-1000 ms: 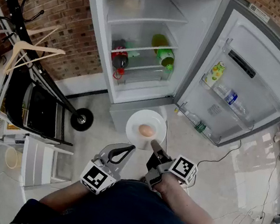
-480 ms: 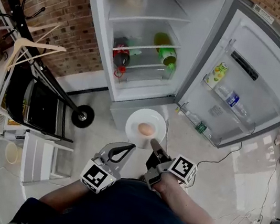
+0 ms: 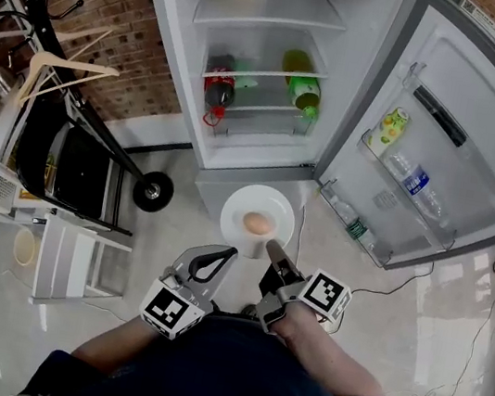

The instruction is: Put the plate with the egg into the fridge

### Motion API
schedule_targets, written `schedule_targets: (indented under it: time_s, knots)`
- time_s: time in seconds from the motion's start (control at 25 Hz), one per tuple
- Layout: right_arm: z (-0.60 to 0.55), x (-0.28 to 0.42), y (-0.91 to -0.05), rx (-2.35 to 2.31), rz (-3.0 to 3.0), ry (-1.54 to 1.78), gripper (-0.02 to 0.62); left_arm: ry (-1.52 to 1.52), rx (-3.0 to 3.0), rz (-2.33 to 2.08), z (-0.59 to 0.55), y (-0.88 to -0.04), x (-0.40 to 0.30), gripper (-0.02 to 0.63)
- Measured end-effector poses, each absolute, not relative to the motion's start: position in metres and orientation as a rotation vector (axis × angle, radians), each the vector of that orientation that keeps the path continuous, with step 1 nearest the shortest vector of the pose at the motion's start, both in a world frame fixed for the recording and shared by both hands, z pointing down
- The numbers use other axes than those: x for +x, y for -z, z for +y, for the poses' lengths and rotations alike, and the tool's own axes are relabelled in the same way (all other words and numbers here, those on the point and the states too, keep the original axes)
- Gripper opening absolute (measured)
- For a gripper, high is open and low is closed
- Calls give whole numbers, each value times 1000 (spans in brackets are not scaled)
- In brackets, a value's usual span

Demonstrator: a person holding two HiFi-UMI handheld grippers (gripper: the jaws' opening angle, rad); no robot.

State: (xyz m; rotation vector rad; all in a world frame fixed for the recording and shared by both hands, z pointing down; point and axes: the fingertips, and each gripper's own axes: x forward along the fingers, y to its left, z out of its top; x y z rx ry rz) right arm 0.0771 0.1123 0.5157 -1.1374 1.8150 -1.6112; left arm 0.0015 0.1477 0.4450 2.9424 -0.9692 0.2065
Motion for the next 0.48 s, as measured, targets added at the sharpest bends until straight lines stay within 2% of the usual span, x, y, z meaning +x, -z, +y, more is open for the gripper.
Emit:
schedule_targets:
  time_s: [0.48]
  knots:
    - [78, 87, -519, -1107, 1872, 1630, 18, -154, 2909, -1051, 114, -444, 9, 5]
